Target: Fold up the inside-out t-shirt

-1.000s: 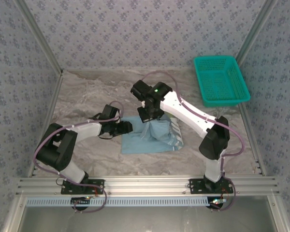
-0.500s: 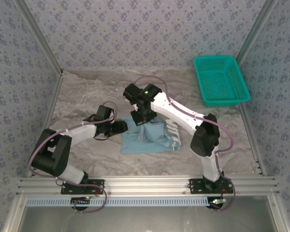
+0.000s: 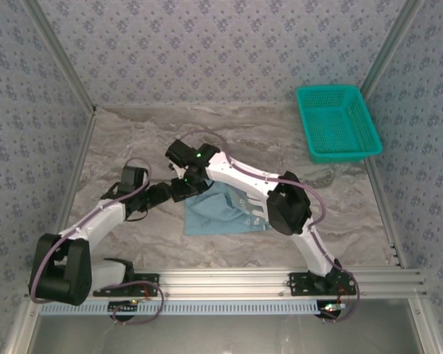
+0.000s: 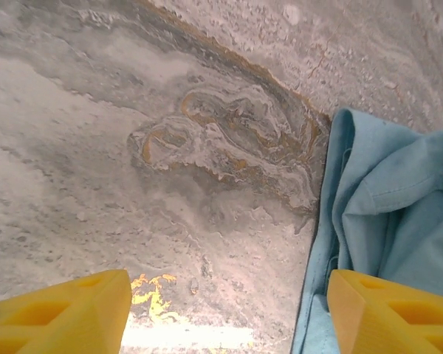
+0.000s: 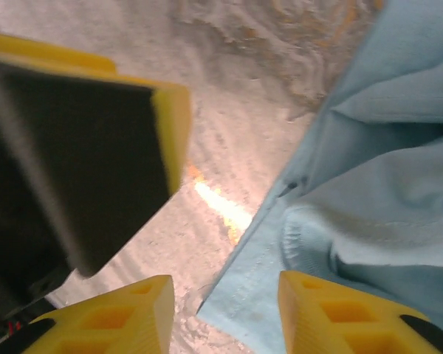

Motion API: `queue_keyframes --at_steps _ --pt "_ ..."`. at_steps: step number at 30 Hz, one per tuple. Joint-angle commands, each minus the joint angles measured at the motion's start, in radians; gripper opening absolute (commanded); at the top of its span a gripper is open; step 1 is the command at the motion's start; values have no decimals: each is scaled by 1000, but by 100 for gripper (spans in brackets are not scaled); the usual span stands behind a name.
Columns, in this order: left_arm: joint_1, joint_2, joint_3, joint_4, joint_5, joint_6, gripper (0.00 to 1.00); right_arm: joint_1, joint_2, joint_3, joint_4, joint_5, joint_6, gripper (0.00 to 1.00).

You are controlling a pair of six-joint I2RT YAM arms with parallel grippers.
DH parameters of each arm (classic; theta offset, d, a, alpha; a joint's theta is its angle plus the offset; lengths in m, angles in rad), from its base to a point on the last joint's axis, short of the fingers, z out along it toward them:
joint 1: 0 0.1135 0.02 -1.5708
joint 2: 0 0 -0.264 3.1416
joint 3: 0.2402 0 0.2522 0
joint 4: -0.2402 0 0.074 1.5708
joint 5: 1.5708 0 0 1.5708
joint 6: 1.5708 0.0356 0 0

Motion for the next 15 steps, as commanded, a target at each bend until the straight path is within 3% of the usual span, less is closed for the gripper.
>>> queue_keyframes --at_steps 1,5,8,15 --pt "12 -34 9 -16 -3 -4 73 3 -161 -71 2 -16 -42 48" --pt "-16 23 69 64 141 18 73 -47 -386 -378 98 62 -35 56" --pt "-103 112 162 78 162 61 73 -124 -478 -576 222 28 -1 61" --pt "-194 316 334 48 180 117 73 -196 -473 -745 408 -50 30 67"
